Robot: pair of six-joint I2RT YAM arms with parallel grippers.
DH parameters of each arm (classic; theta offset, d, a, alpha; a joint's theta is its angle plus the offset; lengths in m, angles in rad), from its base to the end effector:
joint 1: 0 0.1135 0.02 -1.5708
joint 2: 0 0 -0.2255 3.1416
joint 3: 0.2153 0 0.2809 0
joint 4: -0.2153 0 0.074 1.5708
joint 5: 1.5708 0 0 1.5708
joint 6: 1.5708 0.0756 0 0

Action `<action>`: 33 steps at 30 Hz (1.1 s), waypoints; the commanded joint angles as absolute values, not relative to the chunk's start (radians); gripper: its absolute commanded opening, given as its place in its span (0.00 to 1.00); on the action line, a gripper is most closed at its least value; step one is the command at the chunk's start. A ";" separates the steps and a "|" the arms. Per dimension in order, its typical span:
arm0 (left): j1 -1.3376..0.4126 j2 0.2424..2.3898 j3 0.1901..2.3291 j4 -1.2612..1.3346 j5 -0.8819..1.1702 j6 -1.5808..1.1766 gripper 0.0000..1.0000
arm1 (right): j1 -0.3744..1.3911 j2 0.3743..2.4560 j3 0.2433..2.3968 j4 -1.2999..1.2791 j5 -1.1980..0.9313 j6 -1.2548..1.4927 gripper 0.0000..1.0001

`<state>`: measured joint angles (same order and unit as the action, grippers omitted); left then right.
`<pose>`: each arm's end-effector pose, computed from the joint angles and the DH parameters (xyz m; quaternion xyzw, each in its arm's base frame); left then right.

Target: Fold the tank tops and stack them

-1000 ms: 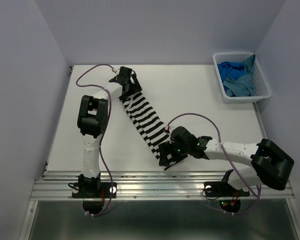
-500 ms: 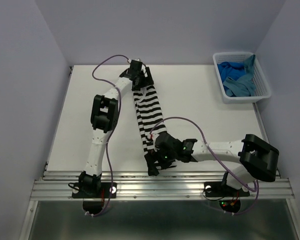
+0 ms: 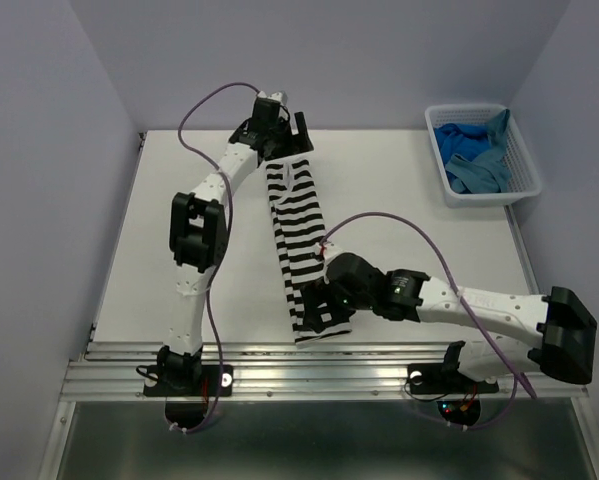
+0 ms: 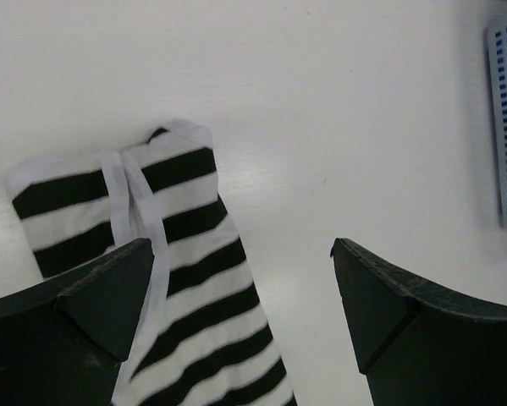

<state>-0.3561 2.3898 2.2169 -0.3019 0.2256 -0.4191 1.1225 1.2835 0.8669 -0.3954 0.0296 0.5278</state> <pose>0.5534 -0.2239 0.2119 0.0319 0.8496 -0.2846 0.4430 0.1469 0.3002 0.1651 -0.2669 0.8896 0.2627 0.2613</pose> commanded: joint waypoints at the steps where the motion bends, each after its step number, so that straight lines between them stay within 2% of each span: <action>1: -0.402 2.012 2.061 -0.339 0.148 -0.364 0.99 | 1.047 1.197 0.821 -0.491 0.094 0.632 1.00; 5: -0.459 1.711 1.714 -0.310 0.025 -0.425 0.99 | 0.953 1.102 0.729 -0.491 -0.060 0.621 1.00; 8: -0.523 1.459 1.270 -0.174 -0.028 -0.523 0.99 | 0.953 1.066 0.701 -0.503 -0.133 0.470 1.00; 11: -0.602 1.259 0.975 -0.118 -0.032 -0.665 0.99 | 0.953 1.055 0.710 -0.511 -0.155 0.367 1.00; 14: -0.653 1.100 0.750 -0.124 -0.028 -0.806 0.99 | 0.953 1.028 0.721 -0.407 -0.199 0.278 1.00; 17: -0.684 0.938 0.571 -0.133 -0.009 -0.935 0.99 | 0.989 1.049 0.764 -0.342 -0.114 0.168 1.00; 18: -0.689 0.902 0.540 -0.140 -0.009 -0.954 0.99 | 0.989 1.064 0.793 -0.342 -0.056 0.099 1.00; 21: -0.689 0.787 0.473 -0.220 -0.061 -1.014 0.99 | 1.040 1.121 0.802 -0.354 -0.113 -0.027 1.00; 22: -0.689 0.758 0.471 -0.242 -0.074 -1.022 0.99 | 1.119 1.130 0.792 -0.371 -0.051 -0.058 1.00; 25: -0.689 0.750 0.506 -0.325 -0.126 -1.011 0.99 | 1.198 1.199 0.821 -0.463 0.099 -0.141 1.00; 33: -0.689 0.790 0.583 -0.439 -0.183 -1.008 0.99 | 1.264 1.367 0.867 -0.476 0.077 -0.239 1.00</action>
<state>-0.6861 0.7826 0.5526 -0.3779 -0.1276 -0.9867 1.2266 1.3220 0.8188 -0.4713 0.0441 -0.1665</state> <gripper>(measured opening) 0.985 0.995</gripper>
